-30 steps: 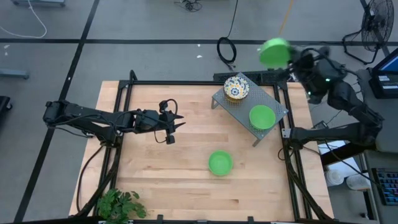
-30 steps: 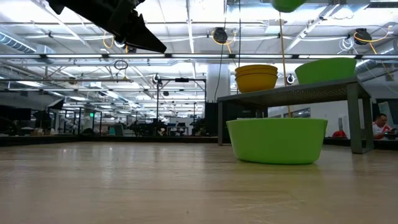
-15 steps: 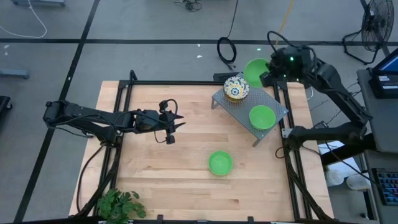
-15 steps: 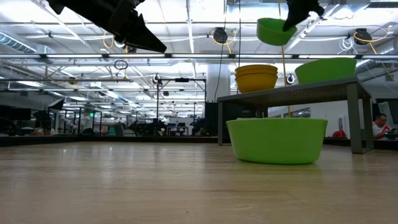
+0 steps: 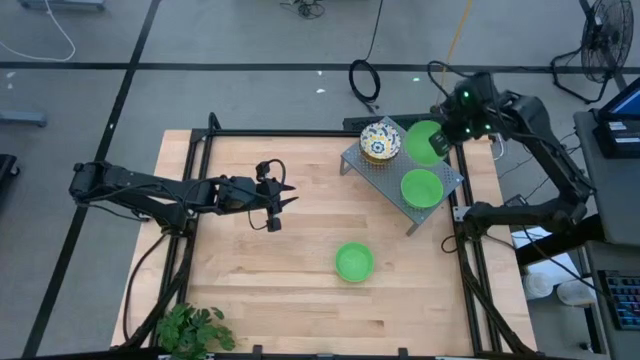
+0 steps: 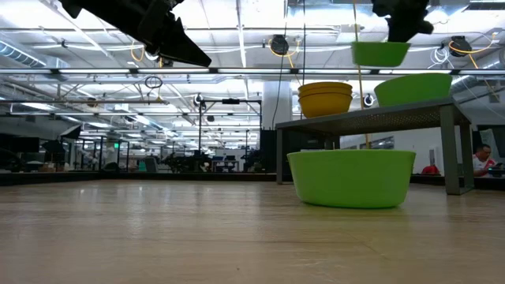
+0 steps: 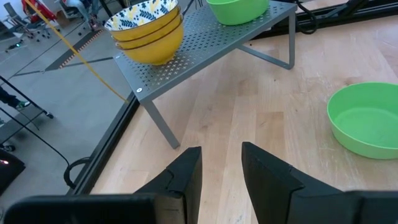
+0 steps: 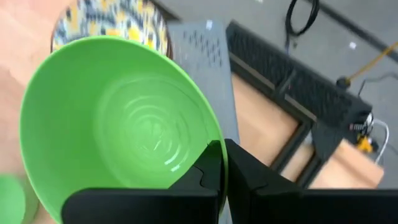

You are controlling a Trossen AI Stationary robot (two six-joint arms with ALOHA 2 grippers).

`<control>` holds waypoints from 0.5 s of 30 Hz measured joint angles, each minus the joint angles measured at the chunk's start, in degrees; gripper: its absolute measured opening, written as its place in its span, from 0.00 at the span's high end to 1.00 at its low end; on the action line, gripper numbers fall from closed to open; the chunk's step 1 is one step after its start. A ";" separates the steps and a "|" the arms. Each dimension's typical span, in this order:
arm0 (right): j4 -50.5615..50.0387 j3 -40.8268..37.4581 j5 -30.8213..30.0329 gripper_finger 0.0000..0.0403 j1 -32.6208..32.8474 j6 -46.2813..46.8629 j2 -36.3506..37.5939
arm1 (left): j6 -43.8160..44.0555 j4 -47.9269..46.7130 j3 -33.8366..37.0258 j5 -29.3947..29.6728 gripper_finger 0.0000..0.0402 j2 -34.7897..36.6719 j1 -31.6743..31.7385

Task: Pick & Place Mini bowls
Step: Stack the bottom green bowl on the green bowl on the shelf

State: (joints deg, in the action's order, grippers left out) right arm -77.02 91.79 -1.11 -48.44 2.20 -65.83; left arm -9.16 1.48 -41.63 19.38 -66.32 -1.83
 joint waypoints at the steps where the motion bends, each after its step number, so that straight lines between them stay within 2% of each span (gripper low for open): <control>1: -1.36 0.00 0.07 1.00 0.02 0.01 0.17 | 0.04 0.02 0.02 0.02 0.71 0.01 -0.02; 8: -10.33 0.00 1.78 1.00 0.02 1.46 0.83 | 0.06 0.01 0.00 0.02 0.71 0.01 0.00; 15: -12.14 -2.89 3.73 1.00 0.04 2.32 2.27 | 0.15 0.01 0.00 0.01 0.71 0.01 0.00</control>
State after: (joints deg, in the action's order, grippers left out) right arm -89.17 88.90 2.62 -48.40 4.51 -63.56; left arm -9.02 1.49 -41.63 19.38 -66.31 -1.83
